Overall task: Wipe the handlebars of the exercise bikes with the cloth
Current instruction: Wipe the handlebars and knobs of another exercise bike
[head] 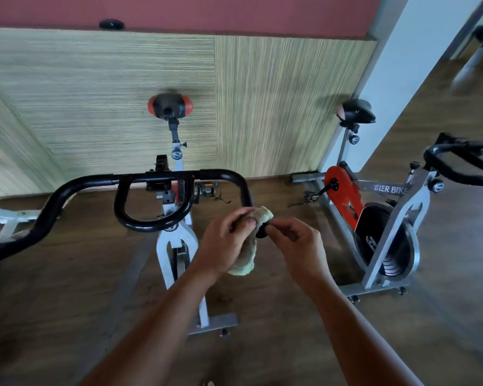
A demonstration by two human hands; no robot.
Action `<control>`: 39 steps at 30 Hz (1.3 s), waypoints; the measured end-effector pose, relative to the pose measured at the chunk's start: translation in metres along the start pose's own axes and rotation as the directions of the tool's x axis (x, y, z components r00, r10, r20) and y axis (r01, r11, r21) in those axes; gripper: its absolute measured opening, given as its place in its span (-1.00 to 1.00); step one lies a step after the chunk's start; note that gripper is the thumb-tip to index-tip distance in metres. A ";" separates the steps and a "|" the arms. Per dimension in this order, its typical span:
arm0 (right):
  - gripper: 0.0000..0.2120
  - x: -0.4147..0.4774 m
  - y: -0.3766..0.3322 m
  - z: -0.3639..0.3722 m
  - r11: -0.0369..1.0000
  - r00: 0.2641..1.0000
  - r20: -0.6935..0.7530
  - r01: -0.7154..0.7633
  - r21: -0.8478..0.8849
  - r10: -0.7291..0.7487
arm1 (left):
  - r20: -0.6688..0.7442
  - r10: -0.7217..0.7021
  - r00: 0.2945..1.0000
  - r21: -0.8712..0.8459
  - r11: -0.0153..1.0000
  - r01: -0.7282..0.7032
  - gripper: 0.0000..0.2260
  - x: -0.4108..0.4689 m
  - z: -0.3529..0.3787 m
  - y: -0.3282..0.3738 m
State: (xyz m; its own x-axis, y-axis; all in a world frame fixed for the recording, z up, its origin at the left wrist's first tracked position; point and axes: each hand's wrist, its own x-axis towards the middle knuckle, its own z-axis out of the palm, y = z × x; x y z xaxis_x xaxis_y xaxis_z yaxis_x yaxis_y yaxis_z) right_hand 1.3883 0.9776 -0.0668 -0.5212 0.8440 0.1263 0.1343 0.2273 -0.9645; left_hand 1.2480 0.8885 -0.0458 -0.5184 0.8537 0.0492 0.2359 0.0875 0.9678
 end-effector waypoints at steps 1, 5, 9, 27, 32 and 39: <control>-0.91 0.001 0.000 -0.002 1.000 1.000 0.015 -0.001 -0.006 0.001 | -0.015 -0.009 1.000 -0.009 1.000 0.008 -0.71 -0.003 0.002 0.000; -0.85 0.010 0.001 -0.009 0.999 0.998 0.069 0.014 -0.051 -0.010 | -0.159 -0.158 0.975 -0.153 0.979 0.134 -0.75 -0.008 0.020 -0.001; -0.79 0.016 0.003 -0.014 0.996 0.994 0.108 0.044 -0.080 -0.035 | -0.281 -0.253 0.926 -0.177 0.962 0.209 -0.80 -0.005 0.036 0.001; -0.86 0.003 0.012 -0.038 0.986 0.953 0.272 0.096 0.138 -0.131 | -0.423 -0.009 0.906 0.198 0.975 0.102 -0.80 -0.049 0.041 0.041; -0.86 0.009 0.016 -0.046 0.987 0.954 0.261 0.133 0.087 -0.151 | -0.556 -0.026 0.831 0.162 0.977 0.140 -0.78 -0.053 0.054 0.036; -0.84 0.038 0.008 -0.047 0.958 0.919 0.334 0.260 -0.121 -0.208 | -0.546 0.147 0.825 0.303 0.952 0.031 -0.74 -0.047 0.091 0.008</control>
State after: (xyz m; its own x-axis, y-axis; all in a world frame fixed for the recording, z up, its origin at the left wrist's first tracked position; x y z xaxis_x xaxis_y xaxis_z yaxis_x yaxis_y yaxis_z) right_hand 1.4091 1.0343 -0.0593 -0.7887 0.5665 0.2388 0.0951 0.4961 -0.8630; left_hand 1.3494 0.8955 -0.0628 -0.8416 0.4366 0.3180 0.4582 0.2652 0.8484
